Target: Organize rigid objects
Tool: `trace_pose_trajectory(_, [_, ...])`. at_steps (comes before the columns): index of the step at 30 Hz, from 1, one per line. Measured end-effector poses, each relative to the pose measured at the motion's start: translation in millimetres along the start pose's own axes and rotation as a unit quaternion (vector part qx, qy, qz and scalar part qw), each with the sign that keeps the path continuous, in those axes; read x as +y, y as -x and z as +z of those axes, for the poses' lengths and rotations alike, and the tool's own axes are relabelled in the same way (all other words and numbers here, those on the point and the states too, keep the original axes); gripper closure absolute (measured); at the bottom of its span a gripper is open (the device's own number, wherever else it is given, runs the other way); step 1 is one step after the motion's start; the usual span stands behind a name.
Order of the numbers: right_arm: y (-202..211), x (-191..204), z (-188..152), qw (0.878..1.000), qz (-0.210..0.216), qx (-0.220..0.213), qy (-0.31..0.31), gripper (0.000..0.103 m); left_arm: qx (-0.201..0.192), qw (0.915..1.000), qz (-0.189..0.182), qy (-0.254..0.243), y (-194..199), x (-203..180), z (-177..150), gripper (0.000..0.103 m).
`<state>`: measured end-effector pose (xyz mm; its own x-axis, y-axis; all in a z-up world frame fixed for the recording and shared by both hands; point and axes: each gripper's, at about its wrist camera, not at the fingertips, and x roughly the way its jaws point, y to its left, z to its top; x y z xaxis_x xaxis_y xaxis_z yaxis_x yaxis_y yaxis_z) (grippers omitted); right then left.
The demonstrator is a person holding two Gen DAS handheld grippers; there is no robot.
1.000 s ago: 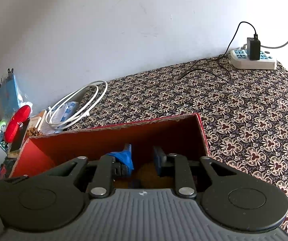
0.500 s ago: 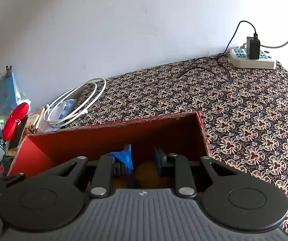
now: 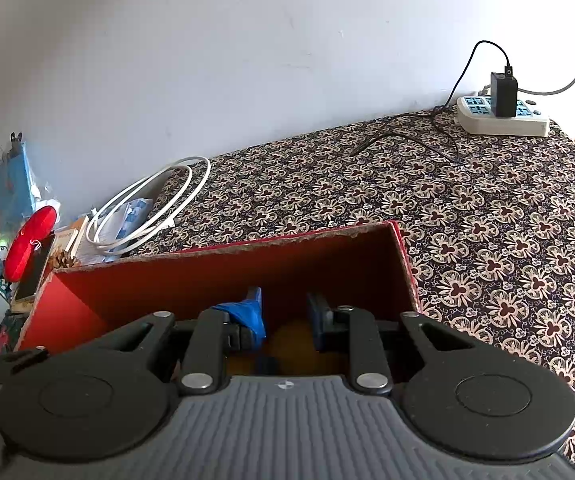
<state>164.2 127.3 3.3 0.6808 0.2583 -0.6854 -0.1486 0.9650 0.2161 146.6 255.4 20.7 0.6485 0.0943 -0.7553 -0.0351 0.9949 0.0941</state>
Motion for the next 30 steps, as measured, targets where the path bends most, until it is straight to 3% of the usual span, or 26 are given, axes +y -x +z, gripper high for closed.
trace_pose_trajectory(13, [9.0, 3.3, 0.9, 1.000, -0.024, -0.015, 0.011, 0.094, -0.008, 0.9998, 0.014, 0.008, 10.8, 3.9, -1.8, 0.040])
trace_pose_trajectory(30, [71.9, -0.7, -4.0, 0.999, -0.014, -0.042, -0.024, 0.093, -0.035, 0.9990, 0.022, 0.020, 69.9, 9.7, -16.7, 0.036])
